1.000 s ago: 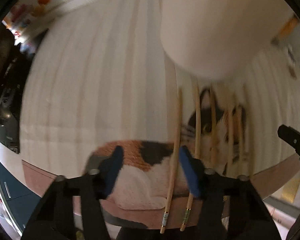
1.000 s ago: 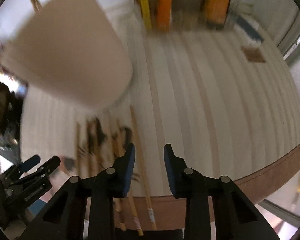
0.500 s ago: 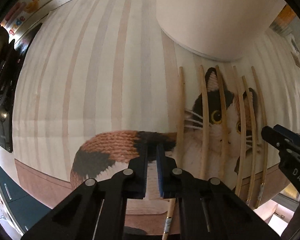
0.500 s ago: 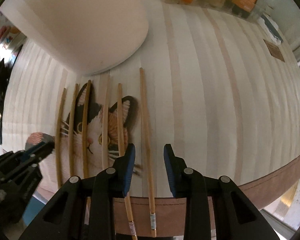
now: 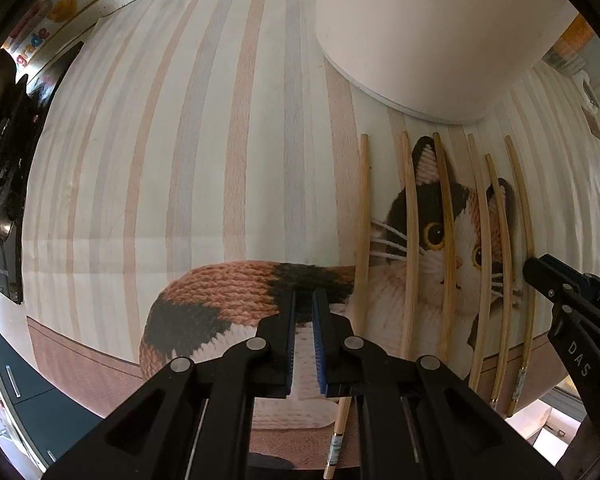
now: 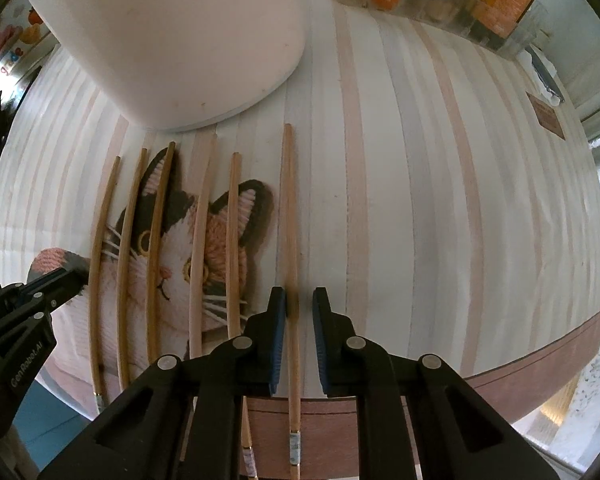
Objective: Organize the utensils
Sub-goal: 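Close the left tool on a chopstick while the right tool grasps another chopstick, then lift both held chopsticks and carry them above the pink holder, then insert both chopsticks into the pink holder and open both tools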
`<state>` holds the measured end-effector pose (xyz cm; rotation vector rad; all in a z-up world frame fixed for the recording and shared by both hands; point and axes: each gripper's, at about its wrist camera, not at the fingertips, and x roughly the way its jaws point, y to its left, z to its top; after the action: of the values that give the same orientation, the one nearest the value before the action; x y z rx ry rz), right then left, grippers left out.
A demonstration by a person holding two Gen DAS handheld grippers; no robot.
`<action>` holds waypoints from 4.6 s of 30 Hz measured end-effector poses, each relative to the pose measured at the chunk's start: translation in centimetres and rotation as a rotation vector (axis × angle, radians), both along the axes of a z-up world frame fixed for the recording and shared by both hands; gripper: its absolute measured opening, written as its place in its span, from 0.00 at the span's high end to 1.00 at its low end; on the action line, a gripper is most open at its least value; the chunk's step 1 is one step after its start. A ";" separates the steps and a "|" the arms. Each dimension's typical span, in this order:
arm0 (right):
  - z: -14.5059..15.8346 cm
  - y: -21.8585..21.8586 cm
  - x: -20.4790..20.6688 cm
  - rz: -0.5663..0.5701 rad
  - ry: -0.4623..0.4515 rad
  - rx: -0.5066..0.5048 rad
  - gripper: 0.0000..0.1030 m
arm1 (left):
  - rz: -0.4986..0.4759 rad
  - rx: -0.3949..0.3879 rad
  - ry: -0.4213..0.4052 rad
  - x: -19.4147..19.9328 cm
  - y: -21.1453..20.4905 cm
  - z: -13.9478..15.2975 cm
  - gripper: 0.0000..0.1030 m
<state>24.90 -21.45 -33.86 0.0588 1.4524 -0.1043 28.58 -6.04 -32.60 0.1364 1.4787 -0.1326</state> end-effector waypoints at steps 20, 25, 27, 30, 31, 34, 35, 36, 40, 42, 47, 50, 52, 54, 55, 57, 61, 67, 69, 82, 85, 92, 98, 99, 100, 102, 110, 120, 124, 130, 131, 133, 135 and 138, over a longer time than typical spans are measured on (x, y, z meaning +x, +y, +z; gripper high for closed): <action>-0.2 -0.9 0.5 -0.020 0.002 0.019 0.93 | 0.134 -0.100 0.042 2.7 3.2 0.4 0.99; 0.0 -3.0 0.3 -0.059 0.020 0.044 0.93 | 0.104 -0.218 0.074 3.2 2.5 1.2 0.95; 0.0 -3.7 0.3 -0.072 0.025 0.049 0.93 | 0.057 -0.227 0.071 3.3 0.9 1.5 0.90; 0.0 -4.7 0.4 -0.083 0.030 0.049 0.93 | -0.027 -0.202 0.078 3.3 -1.8 1.5 0.81; 0.0 -5.1 0.4 -0.085 0.031 0.050 0.93 | -0.045 -0.185 0.081 3.3 -2.4 1.3 0.81; 0.0 -5.8 0.7 -0.088 0.036 0.048 0.93 | -0.079 -0.125 0.070 3.2 -3.7 0.9 0.84; 0.1 -5.9 0.9 -0.086 0.037 0.044 0.93 | -0.076 -0.108 0.063 3.3 -4.0 0.9 0.88; 0.1 -6.1 1.1 -0.083 0.037 0.041 0.93 | -0.068 -0.091 0.055 3.5 -3.9 1.0 0.94; 0.1 -6.3 0.7 -0.092 0.042 0.030 0.93 | -0.006 -0.071 0.051 3.4 -2.1 1.2 0.96; 0.3 -6.1 0.2 -0.101 0.049 0.032 0.93 | 0.020 -0.087 0.060 4.0 -0.7 1.4 0.96; 0.6 -7.2 0.1 -0.101 0.068 0.045 0.93 | 0.047 -0.098 0.071 4.5 -0.1 1.8 0.95; 0.8 -7.5 0.6 -0.098 0.082 0.034 0.93 | 0.038 -0.081 0.064 4.2 0.0 1.3 0.94; 0.9 -7.6 0.9 -0.100 0.083 0.027 0.93 | 0.032 -0.073 0.063 4.2 0.1 1.1 0.94; 0.7 -7.1 1.0 -0.095 0.083 0.019 0.93 | 0.033 -0.073 0.063 3.8 -0.1 0.9 0.93; 0.8 -7.1 1.1 -0.092 0.083 0.015 0.93 | 0.034 -0.074 0.063 3.6 -0.3 0.7 0.93; 0.6 -6.9 1.0 -0.091 0.083 0.009 0.93 | 0.035 -0.074 0.061 3.2 -0.1 0.3 0.93; 0.3 -4.9 1.2 -0.087 0.082 -0.013 0.93 | 0.041 -0.063 0.051 3.3 -0.2 0.6 0.93; -0.1 -3.9 1.1 -0.120 0.068 -0.001 0.93 | 0.054 -0.041 0.021 2.2 -0.4 0.3 0.96; 0.6 -4.4 0.6 -0.146 0.037 0.004 0.93 | 0.068 -0.049 -0.006 1.8 0.2 1.1 0.96; 10.2 -5.1 0.2 -0.179 -0.260 -0.053 0.93 | 0.128 -0.092 -0.273 1.2 3.0 10.9 0.96; 11.8 -5.3 0.2 -0.190 -0.317 -0.046 0.93 | 0.158 -0.109 -0.318 1.9 4.0 12.7 0.96; 16.8 -5.6 1.2 -0.191 -0.469 -0.028 0.94 | 0.196 -0.134 -0.451 4.0 5.5 18.1 0.96; 22.1 -6.0 3.2 -0.234 -0.595 0.075 0.93 | 0.225 -0.226 -0.546 5.2 6.1 25.0 0.96; 22.8 -6.1 3.5 -0.242 -0.609 0.096 0.93 | 0.228 -0.240 -0.560 5.4 6.1 26.1 0.96; 24.0 -6.4 4.3 -0.252 -0.638 0.131 0.93 | 0.233 -0.254 -0.576 5.5 6.1 27.2 0.96; 25.9 -6.5 5.4 -0.269 -0.679 0.180 0.93 | 0.240 -0.301 -0.608 5.9 6.1 30.0 0.96; 30.4 -7.4 12.4 -0.305 -0.803 0.290 0.94 | 0.235 -0.422 -0.713 7.9 4.2 37.4 0.96; 27.6 -6.5 20.2 -0.277 -0.814 0.344 0.94 | 0.234 -0.368 -0.612 13.1 0.0 32.7 0.96; 25.5 -5.9 21.3 -0.264 -0.799 0.326 0.94 | 0.214 -0.337 -0.560 14.4 -1.4 30.2 0.96; 24.2 -5.3 21.1 -0.200 -0.810 0.301 0.93 | 0.184 -0.330 -0.504 15.1 -2.5 28.1 0.96; 24.1 -5.3 20.9 -0.184 -0.808 0.303 0.93 | 0.180 -0.334 -0.501 15.0 -2.6 28.2 0.96; 24.0 -5.2 20.7 -0.162 -0.793 0.304 0.93 | 0.169 -0.336 -0.494 15.0 -2.7 28.2 0.95; 24.0 -5.2 20.2 -0.130 -0.777 0.320 0.93 | 0.158 -0.341 -0.492 14.6 -2.6 28.7 0.94; 24.4 -5.3 19.4 -0.109 -0.753 0.320 0.90 | 0.145 -0.320 -0.520 13.9 -2.2 29.8 0.82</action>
<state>44.35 -26.78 -9.46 0.3968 0.7009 0.0611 42.48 -8.27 -2.83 -0.1852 0.9294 -0.1980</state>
